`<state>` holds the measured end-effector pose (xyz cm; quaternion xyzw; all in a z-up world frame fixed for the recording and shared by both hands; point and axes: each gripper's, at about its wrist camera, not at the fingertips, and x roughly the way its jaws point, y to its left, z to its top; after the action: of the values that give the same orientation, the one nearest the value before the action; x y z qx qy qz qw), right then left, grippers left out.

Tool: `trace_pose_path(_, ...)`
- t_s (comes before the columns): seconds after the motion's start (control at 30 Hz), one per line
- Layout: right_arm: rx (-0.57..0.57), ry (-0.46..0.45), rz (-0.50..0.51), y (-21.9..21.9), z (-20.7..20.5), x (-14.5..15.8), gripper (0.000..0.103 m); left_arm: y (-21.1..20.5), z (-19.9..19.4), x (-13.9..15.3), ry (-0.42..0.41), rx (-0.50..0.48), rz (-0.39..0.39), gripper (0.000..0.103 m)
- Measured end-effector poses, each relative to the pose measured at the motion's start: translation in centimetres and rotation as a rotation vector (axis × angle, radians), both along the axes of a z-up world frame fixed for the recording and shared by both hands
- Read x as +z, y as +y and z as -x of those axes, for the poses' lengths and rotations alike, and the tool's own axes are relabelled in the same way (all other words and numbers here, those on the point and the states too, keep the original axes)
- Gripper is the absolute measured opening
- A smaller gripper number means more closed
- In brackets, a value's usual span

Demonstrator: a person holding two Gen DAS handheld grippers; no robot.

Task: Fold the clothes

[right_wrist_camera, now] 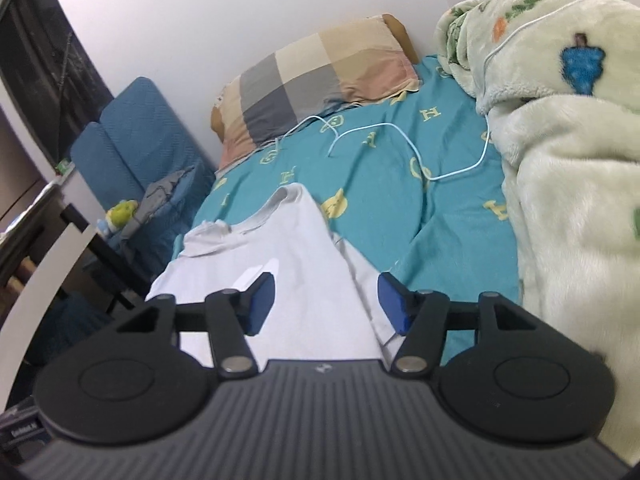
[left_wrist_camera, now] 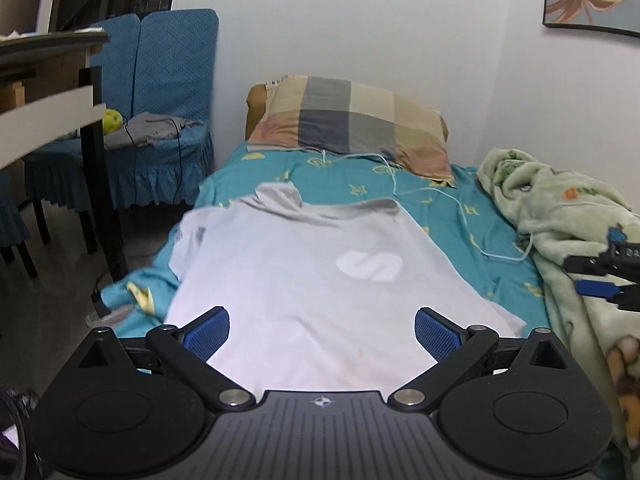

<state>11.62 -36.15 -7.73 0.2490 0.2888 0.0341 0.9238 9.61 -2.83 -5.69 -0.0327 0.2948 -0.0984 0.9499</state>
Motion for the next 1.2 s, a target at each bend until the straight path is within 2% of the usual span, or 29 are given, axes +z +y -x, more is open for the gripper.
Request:
trace_pose_path(0.07, 0.002, -0.027, -0.029, 0.0, 0.3, -0.5, 0.061, -0.3, 0.3, -0.5, 0.012, 0.011, -0.001, 0.100)
trace_pose_path(0.23, -0.004, -0.042, -0.028, -0.4, 0.1, -0.9, 0.061, -0.6, 0.0, -1.6, 0.007, 0.026, -0.023, 0.100)
trace_pose_path(0.4, -0.010, -0.058, -0.026, -0.7, -0.2, -1.2, 0.061, -0.2, -1.3, -4.3, 0.095, 0.066, -0.063, 0.098)
trace_pose_path(0.6, -0.020, -0.062, -0.018, -1.4, -0.7, -1.9, 0.061, 0.1, -1.6, -4.2, 0.105, 0.106, -0.050, 0.098)
trace_pose_path(0.83, -0.025, -0.028, 0.014, -2.2, -2.0, -3.5, 0.061, -1.0, -1.3, -3.6, 0.091, 0.094, -0.029, 0.098)
trace_pose_path(1.2, -0.021, 0.026, -0.058, -2.3, -4.8, -5.7, 0.061, -1.0, -2.0, -4.5, 0.116, 0.105, -0.025, 0.098)
